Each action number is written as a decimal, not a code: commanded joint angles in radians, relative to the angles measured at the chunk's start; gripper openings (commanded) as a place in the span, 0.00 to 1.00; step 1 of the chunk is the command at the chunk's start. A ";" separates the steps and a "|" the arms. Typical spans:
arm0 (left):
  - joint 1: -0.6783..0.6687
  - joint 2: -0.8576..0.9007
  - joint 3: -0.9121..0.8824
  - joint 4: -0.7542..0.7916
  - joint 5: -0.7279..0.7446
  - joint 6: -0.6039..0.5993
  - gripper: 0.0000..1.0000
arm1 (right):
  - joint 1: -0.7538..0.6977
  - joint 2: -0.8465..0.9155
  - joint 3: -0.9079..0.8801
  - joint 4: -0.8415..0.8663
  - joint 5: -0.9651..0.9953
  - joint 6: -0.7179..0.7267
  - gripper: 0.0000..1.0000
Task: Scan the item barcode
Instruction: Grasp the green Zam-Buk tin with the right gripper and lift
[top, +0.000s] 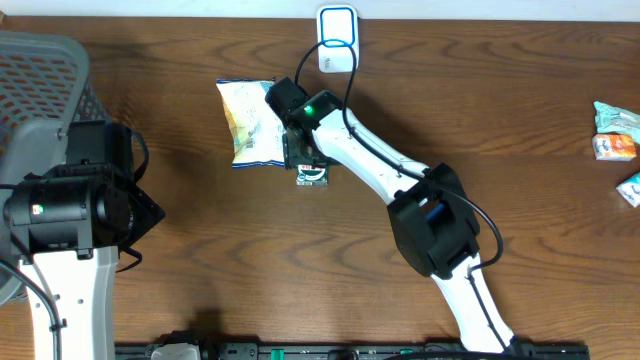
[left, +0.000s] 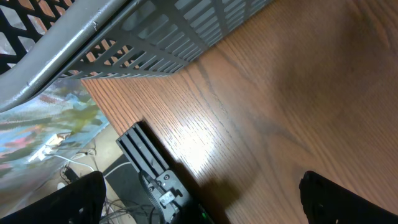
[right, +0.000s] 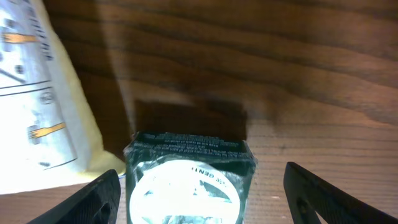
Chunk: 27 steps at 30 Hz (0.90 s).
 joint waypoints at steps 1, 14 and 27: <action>0.004 -0.004 0.001 -0.005 -0.003 -0.013 0.98 | 0.002 0.033 -0.003 -0.004 -0.006 0.022 0.78; 0.004 -0.004 0.001 -0.005 -0.003 -0.013 0.97 | -0.036 0.056 -0.004 -0.037 -0.011 0.020 0.69; 0.004 -0.004 0.001 -0.005 -0.003 -0.013 0.98 | -0.103 0.057 -0.004 -0.110 -0.165 -0.006 0.76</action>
